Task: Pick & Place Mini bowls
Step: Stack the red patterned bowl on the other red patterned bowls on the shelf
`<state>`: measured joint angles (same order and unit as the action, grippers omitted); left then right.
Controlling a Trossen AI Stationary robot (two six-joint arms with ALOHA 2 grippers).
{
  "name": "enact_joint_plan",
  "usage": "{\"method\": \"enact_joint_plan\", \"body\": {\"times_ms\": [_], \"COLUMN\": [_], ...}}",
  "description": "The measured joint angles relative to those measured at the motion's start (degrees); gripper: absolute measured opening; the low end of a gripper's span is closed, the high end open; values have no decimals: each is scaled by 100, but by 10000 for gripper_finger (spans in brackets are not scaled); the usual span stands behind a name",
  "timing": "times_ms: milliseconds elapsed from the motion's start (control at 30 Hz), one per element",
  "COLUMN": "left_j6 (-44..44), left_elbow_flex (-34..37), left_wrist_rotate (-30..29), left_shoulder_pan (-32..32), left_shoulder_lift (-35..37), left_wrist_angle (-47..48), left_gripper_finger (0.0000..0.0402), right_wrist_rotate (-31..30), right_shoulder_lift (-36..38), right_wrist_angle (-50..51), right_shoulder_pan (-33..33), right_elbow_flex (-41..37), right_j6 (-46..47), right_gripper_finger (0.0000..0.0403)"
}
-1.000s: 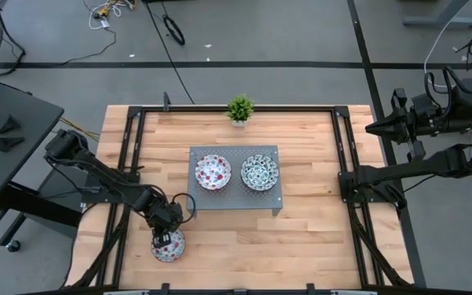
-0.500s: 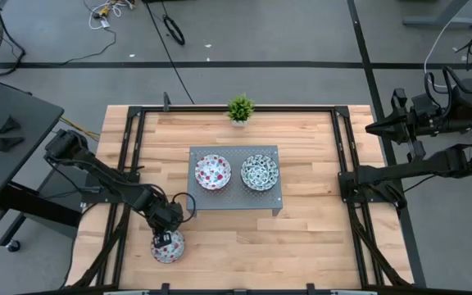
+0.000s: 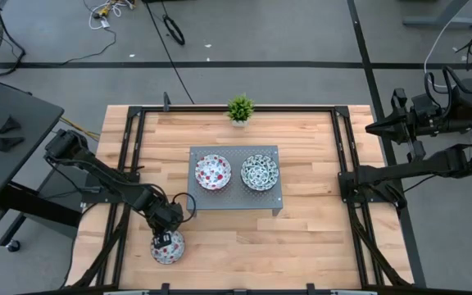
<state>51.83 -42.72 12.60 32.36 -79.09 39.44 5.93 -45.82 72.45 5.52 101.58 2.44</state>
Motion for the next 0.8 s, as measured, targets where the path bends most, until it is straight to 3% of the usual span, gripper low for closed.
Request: {"method": "enact_joint_plan", "body": {"times_ms": [800], "left_j6": [-212], "left_elbow_flex": [-35], "left_wrist_rotate": [746], "left_shoulder_pan": [0], "left_shoulder_lift": [-4], "left_wrist_angle": [-11], "left_gripper_finger": [14], "right_wrist_rotate": [0], "right_shoulder_lift": [0], "right_wrist_angle": [-1], "right_shoulder_pan": [2], "right_elbow_flex": [0], "right_j6": [0], "right_gripper_finger": [29]}}
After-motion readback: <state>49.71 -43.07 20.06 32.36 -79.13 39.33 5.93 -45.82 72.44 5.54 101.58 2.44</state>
